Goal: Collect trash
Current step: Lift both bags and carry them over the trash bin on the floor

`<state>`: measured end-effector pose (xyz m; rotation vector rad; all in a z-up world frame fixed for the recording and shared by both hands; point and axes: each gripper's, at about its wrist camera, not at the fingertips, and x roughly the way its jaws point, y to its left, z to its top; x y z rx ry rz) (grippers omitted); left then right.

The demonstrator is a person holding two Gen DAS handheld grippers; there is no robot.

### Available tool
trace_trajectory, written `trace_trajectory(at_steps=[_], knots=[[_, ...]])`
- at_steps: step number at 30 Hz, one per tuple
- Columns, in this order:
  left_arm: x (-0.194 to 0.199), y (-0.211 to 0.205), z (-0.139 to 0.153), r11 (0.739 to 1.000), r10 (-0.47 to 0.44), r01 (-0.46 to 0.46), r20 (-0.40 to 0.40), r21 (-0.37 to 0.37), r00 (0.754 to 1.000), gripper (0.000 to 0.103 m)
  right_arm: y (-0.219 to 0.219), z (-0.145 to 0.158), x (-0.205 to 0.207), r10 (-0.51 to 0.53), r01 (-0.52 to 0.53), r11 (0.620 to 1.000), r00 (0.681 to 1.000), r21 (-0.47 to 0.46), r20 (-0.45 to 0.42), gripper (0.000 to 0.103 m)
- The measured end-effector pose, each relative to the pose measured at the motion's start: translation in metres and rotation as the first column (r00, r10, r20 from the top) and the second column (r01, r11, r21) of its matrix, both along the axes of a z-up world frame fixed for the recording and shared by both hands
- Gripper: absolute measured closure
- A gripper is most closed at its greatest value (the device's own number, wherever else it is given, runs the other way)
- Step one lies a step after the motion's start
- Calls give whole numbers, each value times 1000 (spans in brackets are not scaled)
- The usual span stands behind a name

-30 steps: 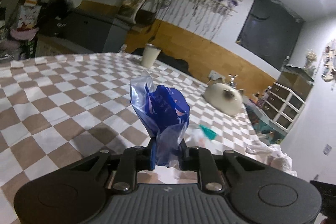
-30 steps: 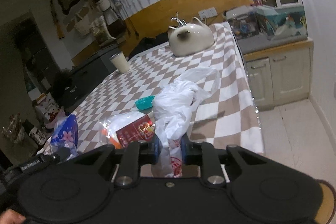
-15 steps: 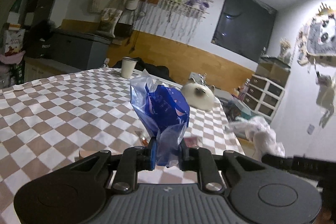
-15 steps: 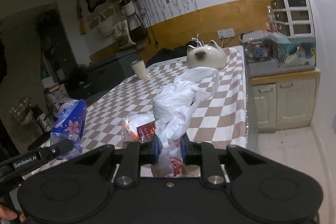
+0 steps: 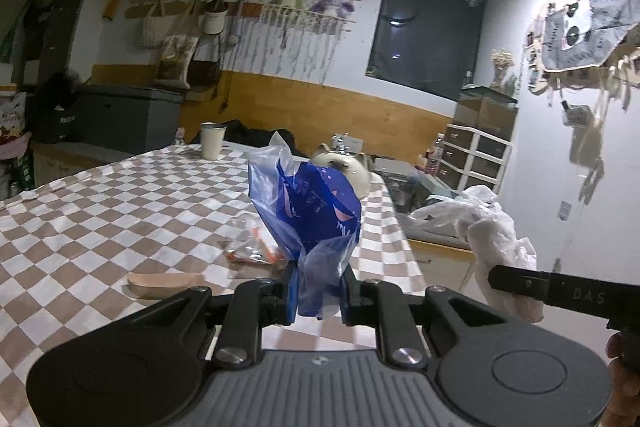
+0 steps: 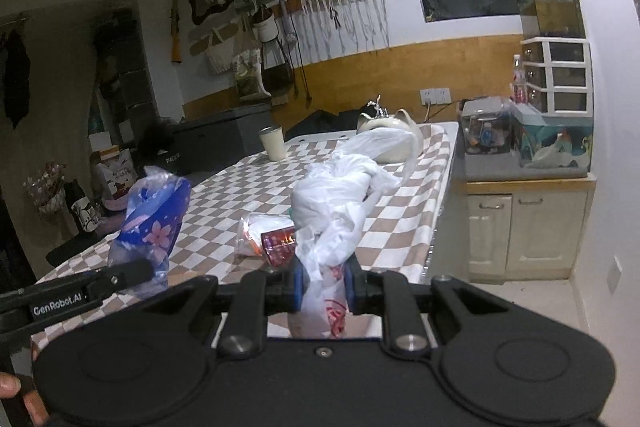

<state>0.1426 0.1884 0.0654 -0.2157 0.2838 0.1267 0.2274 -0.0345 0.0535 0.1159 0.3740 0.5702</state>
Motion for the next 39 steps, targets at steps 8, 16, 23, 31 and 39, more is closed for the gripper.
trace_trajectory(at_steps=[8, 16, 23, 31, 39], knots=[[-6, -45, 0, 998, -61, 61, 3, 23, 998, 82, -44, 2, -20, -40, 40, 999, 999, -1, 26, 82], [-3, -90, 1, 991, -129, 129, 9, 45, 992, 82, -95, 0, -35, -101, 101, 995, 994, 9, 42, 82], [11, -133, -9, 976, -213, 213, -17, 42, 977, 82, -143, -12, -40, -181, 181, 983, 983, 14, 23, 82], [33, -185, -43, 949, -309, 314, -100, 31, 946, 82, -197, -46, -39, -277, 277, 961, 960, 1, -47, 82], [52, -222, -84, 928, -364, 373, -190, 9, 912, 82, -235, -94, -31, -330, 332, 943, 932, -12, -152, 82]])
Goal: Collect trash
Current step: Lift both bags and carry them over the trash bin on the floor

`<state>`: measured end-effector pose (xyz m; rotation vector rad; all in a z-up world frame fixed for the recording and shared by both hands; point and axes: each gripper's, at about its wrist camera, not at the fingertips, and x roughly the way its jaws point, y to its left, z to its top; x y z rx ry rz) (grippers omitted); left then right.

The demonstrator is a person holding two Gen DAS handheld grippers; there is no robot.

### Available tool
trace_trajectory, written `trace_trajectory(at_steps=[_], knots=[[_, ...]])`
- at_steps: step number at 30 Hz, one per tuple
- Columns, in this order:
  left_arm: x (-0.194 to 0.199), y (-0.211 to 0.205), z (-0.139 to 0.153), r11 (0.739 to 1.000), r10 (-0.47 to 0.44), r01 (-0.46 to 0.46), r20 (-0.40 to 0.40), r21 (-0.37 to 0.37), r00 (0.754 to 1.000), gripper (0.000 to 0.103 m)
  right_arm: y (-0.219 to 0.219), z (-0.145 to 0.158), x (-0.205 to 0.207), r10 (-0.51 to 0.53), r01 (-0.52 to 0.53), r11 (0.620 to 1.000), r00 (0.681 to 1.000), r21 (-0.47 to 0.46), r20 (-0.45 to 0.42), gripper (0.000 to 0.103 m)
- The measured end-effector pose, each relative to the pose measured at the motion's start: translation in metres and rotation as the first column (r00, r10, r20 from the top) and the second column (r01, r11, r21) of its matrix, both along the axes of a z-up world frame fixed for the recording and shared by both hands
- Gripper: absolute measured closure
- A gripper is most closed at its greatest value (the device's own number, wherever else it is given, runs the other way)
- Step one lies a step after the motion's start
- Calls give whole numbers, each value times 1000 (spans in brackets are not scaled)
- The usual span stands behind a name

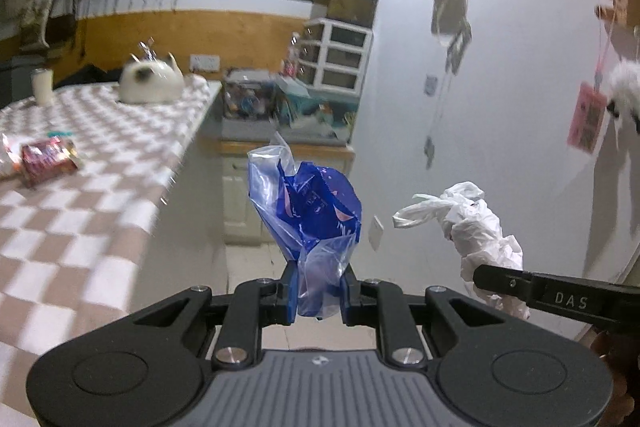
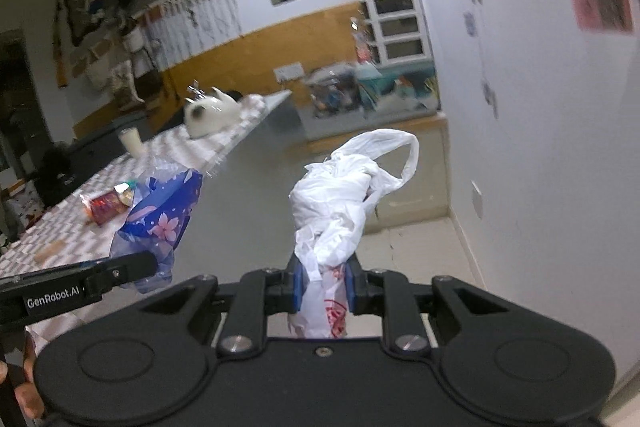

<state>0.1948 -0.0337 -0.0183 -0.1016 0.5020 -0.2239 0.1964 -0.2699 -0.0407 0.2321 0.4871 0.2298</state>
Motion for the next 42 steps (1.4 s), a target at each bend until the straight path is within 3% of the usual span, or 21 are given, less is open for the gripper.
trace_trajectory(at_steps=[8, 16, 33, 42], knots=[[23, -22, -50, 999, -38, 39, -111, 5, 993, 82, -21, -57, 9, -39, 40, 999, 992, 9, -122, 82], [52, -32, -110, 999, -40, 44, -245, 11, 969, 82, -30, -118, 25, -73, 86, 996, 965, 40, -252, 82], [118, -14, -225, 1000, 2, 2, -446, 9, 895, 82, -11, -243, 81, -101, 188, 975, 845, 115, -525, 82], [154, -22, -287, 1000, -6, 14, -529, 11, 849, 82, 2, -303, 124, -125, 240, 964, 791, 116, -599, 82]])
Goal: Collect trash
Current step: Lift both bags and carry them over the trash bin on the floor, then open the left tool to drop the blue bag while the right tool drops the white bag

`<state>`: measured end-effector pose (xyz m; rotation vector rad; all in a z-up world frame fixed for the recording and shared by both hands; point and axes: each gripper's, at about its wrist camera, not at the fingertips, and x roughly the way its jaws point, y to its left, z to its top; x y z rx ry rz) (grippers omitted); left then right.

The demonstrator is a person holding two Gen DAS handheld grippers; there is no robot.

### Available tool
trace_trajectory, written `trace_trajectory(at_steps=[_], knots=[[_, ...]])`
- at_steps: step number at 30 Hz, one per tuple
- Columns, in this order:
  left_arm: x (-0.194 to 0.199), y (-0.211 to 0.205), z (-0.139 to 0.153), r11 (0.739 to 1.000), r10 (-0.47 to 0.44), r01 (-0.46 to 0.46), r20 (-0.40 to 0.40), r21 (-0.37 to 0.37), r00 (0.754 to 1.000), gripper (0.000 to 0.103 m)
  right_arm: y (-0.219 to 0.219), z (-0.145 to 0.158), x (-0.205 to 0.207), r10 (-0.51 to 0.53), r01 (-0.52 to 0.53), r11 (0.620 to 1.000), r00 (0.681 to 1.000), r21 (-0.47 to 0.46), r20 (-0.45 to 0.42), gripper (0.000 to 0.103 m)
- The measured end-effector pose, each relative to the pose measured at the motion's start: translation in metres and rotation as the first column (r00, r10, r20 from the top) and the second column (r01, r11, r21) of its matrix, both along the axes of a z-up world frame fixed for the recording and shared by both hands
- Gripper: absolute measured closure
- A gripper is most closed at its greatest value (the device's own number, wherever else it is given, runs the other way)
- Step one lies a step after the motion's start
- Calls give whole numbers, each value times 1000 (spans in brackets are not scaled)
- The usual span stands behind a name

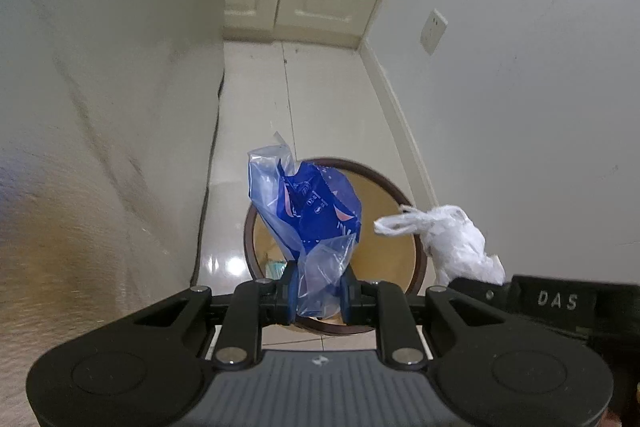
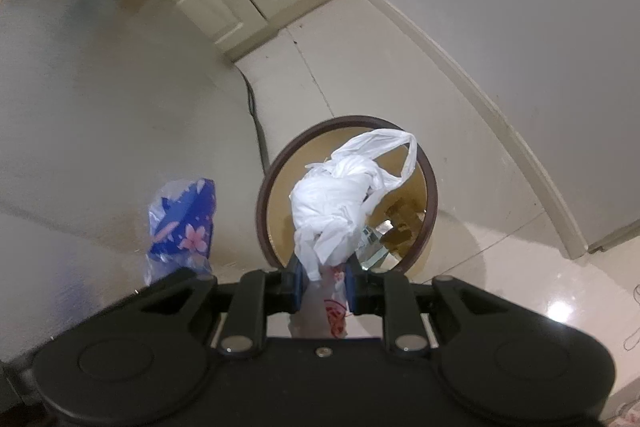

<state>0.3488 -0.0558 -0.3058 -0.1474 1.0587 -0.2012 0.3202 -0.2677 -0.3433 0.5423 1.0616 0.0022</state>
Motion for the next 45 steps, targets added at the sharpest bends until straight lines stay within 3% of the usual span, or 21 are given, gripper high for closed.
trace_trajectory(at_steps=[10, 21, 29, 32, 35, 36, 45], knots=[[34, -14, -57, 997, -8, 0, -120, -72, 993, 82, -7, -42, 32, -2, 1, 1000, 998, -10, -59, 82], [56, -23, -88, 996, -30, 15, -175, -88, 984, 81, 1, -64, 64, 33, -37, 998, 997, -47, -74, 82], [58, -20, -100, 999, -17, 8, -227, -41, 974, 61, 7, -78, 91, 32, -33, 999, 997, -6, -77, 81], [58, -19, -99, 999, -12, 3, -230, -38, 973, 52, 11, -80, 103, 45, -42, 997, 998, 67, -49, 73], [58, -19, -100, 999, -22, 14, -231, -34, 973, 36, 15, -79, 107, 41, -40, 993, 999, 109, -10, 44], [58, -20, -100, 999, -31, 24, -234, -32, 972, 32, 16, -78, 107, 45, -45, 993, 999, 106, 0, 41], [56, -27, -108, 997, -73, 72, -262, -15, 962, 23, 14, -76, 102, 121, -121, 993, 992, 8, -43, 38]])
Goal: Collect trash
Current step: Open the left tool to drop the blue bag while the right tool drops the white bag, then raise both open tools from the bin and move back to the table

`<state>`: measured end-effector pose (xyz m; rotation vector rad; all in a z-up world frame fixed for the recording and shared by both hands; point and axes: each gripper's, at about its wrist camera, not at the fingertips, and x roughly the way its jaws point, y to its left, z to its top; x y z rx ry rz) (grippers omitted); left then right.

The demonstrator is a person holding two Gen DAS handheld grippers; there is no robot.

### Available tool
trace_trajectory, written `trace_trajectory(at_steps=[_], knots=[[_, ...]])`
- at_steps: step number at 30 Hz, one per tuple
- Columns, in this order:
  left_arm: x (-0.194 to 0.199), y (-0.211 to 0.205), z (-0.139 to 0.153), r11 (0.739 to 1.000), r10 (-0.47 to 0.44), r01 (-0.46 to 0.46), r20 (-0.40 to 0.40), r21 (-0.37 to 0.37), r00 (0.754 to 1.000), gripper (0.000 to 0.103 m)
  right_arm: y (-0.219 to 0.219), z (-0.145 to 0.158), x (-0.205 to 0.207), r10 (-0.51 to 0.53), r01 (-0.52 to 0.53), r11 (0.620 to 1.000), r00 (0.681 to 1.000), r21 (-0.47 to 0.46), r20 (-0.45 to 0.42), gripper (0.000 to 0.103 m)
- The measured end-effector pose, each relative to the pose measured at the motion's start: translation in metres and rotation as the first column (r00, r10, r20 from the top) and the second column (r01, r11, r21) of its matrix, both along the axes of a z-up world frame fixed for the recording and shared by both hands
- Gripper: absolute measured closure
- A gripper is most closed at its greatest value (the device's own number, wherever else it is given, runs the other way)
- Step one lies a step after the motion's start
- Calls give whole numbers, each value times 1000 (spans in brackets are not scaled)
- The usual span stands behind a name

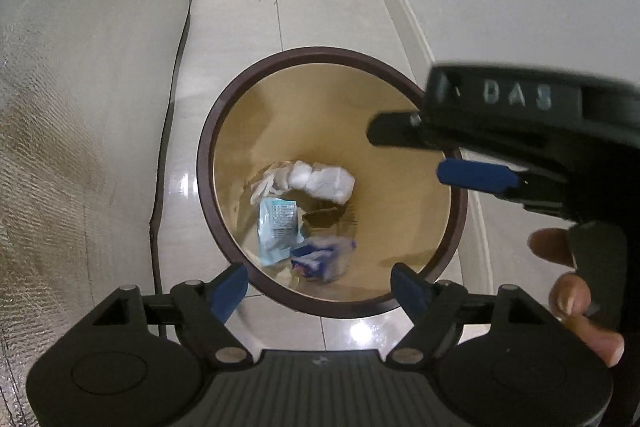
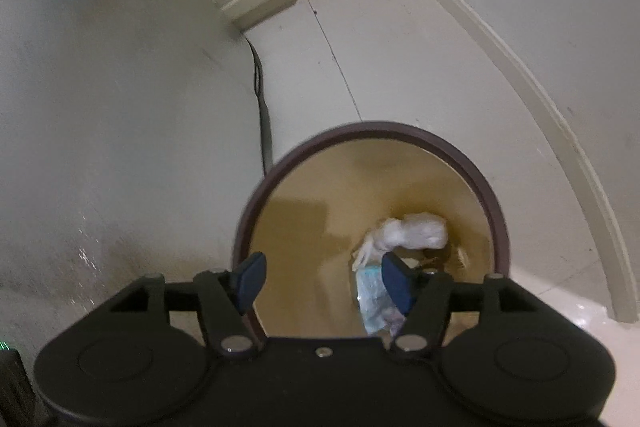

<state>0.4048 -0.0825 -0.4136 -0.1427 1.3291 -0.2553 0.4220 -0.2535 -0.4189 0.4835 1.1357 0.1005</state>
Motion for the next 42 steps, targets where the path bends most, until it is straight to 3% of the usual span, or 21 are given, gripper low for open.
trace_trajectory(at_steps=[9, 21, 42], knots=[[1, 0, -4, 1000, -8, 7, 3, 26, 1000, 17, -1, 3, -12, 87, -89, 991, 996, -103, -29, 27], [0, 5, 1, 997, -15, 14, 11, 75, 1000, 5, -26, 14, -28, 60, -63, 985, 998, -162, -26, 4], [-25, 29, 37, 993, 21, -28, 56, 116, 998, 0, -41, 36, -67, 89, -102, 953, 994, -284, -59, 0]])
